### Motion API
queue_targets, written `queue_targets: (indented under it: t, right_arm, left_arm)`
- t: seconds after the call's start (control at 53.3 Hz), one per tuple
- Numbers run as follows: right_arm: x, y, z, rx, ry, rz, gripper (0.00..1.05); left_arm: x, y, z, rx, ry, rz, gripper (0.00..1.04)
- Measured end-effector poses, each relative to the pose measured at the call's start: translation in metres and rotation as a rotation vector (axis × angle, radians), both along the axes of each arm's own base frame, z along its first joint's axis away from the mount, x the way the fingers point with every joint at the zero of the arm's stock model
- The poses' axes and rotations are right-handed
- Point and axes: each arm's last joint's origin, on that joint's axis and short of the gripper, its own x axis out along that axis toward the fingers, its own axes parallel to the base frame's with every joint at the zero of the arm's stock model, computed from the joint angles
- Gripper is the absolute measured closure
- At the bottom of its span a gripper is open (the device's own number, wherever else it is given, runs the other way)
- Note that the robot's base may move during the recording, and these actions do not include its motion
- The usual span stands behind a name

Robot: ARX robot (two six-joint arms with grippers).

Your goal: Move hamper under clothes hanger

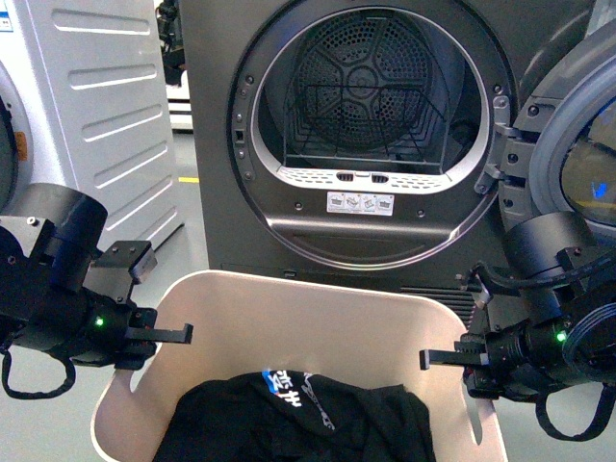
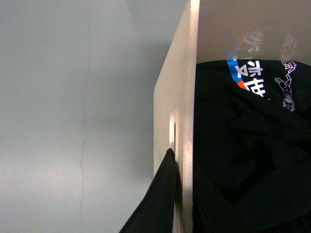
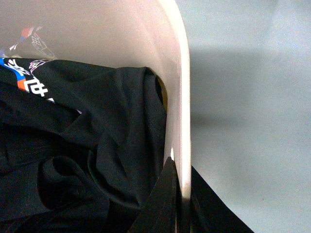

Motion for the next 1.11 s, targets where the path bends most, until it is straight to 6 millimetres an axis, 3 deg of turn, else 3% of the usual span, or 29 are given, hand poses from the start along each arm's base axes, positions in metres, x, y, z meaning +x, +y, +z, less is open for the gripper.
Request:
queue_targets:
  t: [0.188, 0.619, 0.825, 1.107]
  right_arm:
    - [-0.004, -0.001, 0.013, -0.005, -0.043, 0.009, 1.02]
    - [-0.007, -0.002, 0.011, -0.010, -0.038, 0.013, 1.02]
    - [-0.008, 0.008, 0.011, 0.011, -0.036, 0.052, 1.02]
    - [-0.006, -0.006, 0.012, -0.014, -0.043, -0.001, 1.02]
  left_arm:
    - [0.001, 0.000, 0.009, 0.002, -0.042, 0.005, 1.01]
    - [-0.001, 0.000, 0.007, 0.002, -0.034, 0.005, 1.01]
    - [-0.001, 0.012, 0.007, 0.010, -0.033, 0.038, 1.01]
    - [-0.001, -0.003, 0.007, -0.003, -0.036, -0.007, 1.01]
